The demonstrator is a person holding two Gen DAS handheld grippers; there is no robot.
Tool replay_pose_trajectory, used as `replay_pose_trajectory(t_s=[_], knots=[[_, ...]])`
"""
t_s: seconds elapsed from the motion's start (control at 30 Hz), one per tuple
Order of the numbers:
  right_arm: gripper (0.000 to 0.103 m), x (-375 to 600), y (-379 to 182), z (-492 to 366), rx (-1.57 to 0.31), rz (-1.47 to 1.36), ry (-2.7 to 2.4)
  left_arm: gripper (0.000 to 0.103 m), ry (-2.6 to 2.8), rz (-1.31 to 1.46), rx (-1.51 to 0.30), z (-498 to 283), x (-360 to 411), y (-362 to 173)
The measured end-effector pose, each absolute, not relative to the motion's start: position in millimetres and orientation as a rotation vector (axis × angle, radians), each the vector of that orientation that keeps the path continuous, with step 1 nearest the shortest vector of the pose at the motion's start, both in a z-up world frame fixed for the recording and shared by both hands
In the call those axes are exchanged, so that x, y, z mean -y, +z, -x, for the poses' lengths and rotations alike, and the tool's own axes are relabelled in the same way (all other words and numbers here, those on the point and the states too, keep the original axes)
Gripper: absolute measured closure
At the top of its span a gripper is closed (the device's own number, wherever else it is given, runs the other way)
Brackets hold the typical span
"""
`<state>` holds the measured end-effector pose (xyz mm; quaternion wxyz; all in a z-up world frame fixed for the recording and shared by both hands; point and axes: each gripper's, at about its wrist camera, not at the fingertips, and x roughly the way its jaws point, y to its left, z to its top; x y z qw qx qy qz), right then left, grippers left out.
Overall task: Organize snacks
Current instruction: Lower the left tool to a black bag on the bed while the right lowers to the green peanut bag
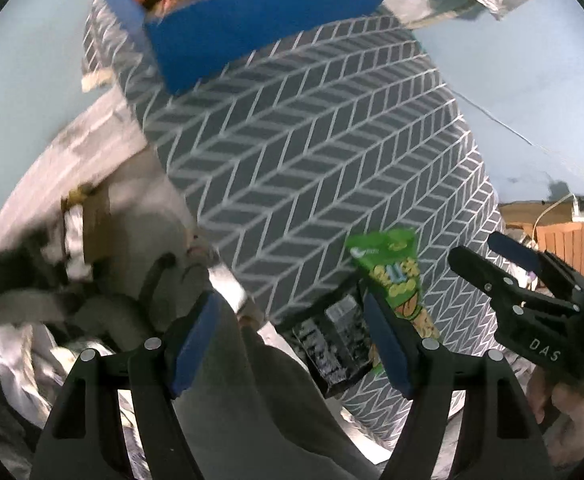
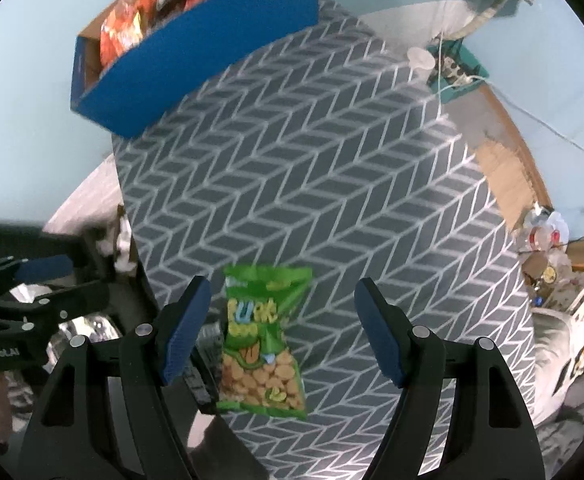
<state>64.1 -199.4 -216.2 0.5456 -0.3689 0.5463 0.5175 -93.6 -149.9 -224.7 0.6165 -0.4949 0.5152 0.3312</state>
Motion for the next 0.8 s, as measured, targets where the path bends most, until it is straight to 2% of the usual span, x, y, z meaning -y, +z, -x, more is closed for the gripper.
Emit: replay_pose_trajectory(t_s=[0.3,0.63,0.7,0.8], knots=[[0.028,214.6,-259.5,-52.9,-1.382,0.895,1.214,0.027,0.836,1.238,-1.164,107.3,174.8,-251.5],[0.028,213.3,-285.9,-35.3,-1.368,0.982,1.23,0.027,0.883,1.349,-1.149,113.3,190.6,-277.6],[0.03,207.3,-291.7,-28.7,-1.364,0.994,1.238,0.027,0.888,1.372,-1.148,112.9,194.4,-281.8],[0.046,206.9,-298.2,-26.0,-1.374,1.014,1.256,0.025,0.889,1.399,-1.143,110.8,199.4,-286.5]])
